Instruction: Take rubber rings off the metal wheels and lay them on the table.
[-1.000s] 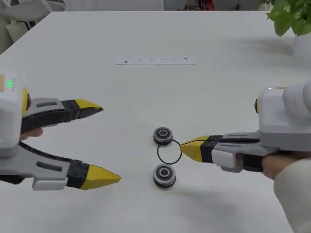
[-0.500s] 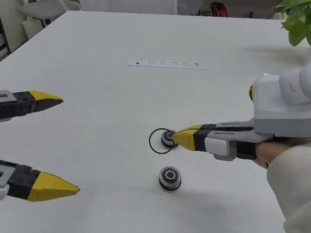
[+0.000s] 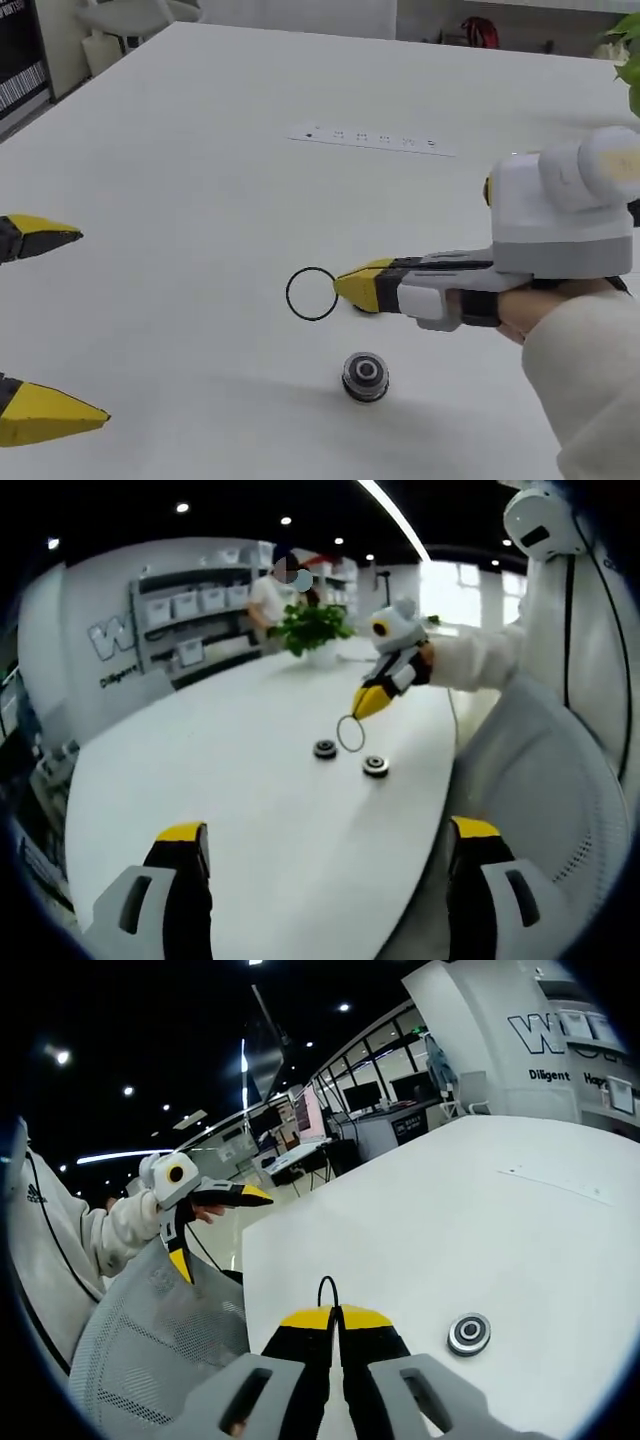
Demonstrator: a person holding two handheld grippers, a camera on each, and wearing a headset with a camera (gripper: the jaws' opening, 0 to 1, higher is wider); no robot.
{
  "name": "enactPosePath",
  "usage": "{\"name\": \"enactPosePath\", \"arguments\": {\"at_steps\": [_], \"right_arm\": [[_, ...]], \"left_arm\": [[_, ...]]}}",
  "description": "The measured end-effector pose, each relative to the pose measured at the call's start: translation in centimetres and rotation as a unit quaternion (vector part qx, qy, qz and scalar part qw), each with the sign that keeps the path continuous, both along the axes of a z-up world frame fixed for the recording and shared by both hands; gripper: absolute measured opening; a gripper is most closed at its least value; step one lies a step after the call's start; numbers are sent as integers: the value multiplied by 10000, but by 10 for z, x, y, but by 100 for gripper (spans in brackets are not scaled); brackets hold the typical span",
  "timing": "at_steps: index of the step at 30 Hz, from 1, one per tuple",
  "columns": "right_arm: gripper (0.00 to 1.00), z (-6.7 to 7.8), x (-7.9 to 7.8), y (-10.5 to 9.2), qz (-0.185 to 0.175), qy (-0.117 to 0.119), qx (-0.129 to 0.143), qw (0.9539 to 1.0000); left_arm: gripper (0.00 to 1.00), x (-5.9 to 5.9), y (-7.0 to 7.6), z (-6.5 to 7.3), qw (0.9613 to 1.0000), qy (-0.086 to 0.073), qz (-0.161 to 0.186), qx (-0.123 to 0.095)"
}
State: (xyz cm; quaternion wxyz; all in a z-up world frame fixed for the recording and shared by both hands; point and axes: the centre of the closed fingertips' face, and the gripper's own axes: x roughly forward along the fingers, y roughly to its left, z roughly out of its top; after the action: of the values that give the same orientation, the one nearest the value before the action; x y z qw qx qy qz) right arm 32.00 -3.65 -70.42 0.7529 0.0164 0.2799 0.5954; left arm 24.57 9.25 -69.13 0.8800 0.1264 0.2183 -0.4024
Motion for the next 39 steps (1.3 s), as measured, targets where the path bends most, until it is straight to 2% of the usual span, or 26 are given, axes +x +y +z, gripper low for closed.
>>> {"name": "enactPosePath", "arguments": {"at_steps": [3,11,17,26,31,39], "right_arm": [[0,-7,-2,8,119,20,-80,9999],[0,-36,-14,25,420,223,-390,9981],[0,-51,-19,29,503,311,-561,9967],[0,-77,-19,26,415,348,-885,9946],[0,-84,-19,24,414,219,-1063,9932],[3,-90,-14,20,291,181,-1197,9922]], "left_arm": [[100,-2,4,-3,9999,43,85,-34],[100,-6,5,-6,9997,121,151,-134],[100,-7,3,-6,9997,143,117,-157],[100,-9,0,-9,9997,184,63,-135],[100,-10,0,-9,9997,193,82,-141],[100,-10,-1,-9,9997,208,72,-132]]}}
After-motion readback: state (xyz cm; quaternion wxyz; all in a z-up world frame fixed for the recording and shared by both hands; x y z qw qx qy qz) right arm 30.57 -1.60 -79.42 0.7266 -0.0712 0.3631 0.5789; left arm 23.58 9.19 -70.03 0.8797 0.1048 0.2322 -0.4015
